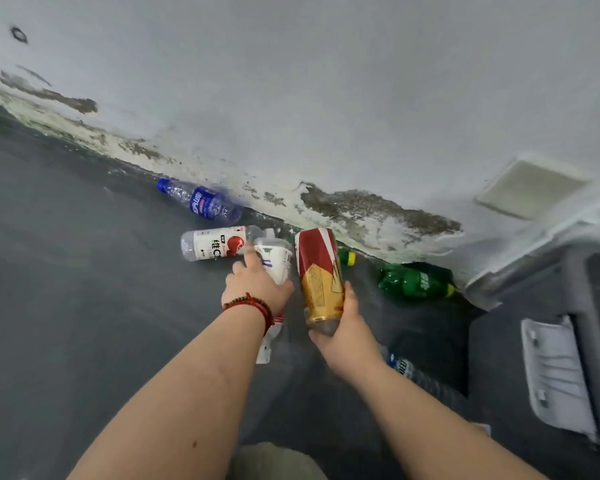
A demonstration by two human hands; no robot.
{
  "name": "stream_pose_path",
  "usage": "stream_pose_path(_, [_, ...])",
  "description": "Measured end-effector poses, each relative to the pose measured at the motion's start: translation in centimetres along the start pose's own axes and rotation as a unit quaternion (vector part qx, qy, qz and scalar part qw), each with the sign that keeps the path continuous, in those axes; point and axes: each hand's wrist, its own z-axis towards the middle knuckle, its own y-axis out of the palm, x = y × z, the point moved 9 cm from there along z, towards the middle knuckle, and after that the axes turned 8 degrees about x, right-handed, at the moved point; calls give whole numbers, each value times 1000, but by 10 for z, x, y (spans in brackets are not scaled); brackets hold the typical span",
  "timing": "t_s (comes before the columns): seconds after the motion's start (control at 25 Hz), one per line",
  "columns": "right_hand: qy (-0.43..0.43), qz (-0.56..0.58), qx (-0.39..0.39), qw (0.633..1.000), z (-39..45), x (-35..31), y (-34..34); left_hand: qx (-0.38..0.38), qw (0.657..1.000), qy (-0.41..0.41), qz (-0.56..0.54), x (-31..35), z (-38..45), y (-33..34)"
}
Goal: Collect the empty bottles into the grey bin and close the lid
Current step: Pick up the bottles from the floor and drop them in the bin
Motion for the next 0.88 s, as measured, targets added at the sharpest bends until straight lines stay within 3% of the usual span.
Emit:
stream_pose_path(0.16, [16,188,148,971,-16,11,-118,67,978,161,-113,148,-49,-23])
stream_pose_path(0.24, [16,306,234,923,-25,19,-167,69,947,261,-175,215,-85,-33])
stream_pose_path(0.32, [8,387,359,849,-48,68,-235,8,906,357,-229,300,-145,-14])
stream_pose_path(0.44, [-3,407,387,828,-71,63,-264,43,870,399,-288,327,-177,-45])
stream_pose_path(0.56, [12,368,489,791,-105,103,-313,-36,845,454,-282,379,-227,-17])
stream_pose_path(0.72, [118,311,512,792,-135,170,-346,-123,879,431,-164,411,-285,56])
stream_pose_path(0.88, [249,256,395,846,-134,218,-325,-228,890,392,-37,383,-304,134])
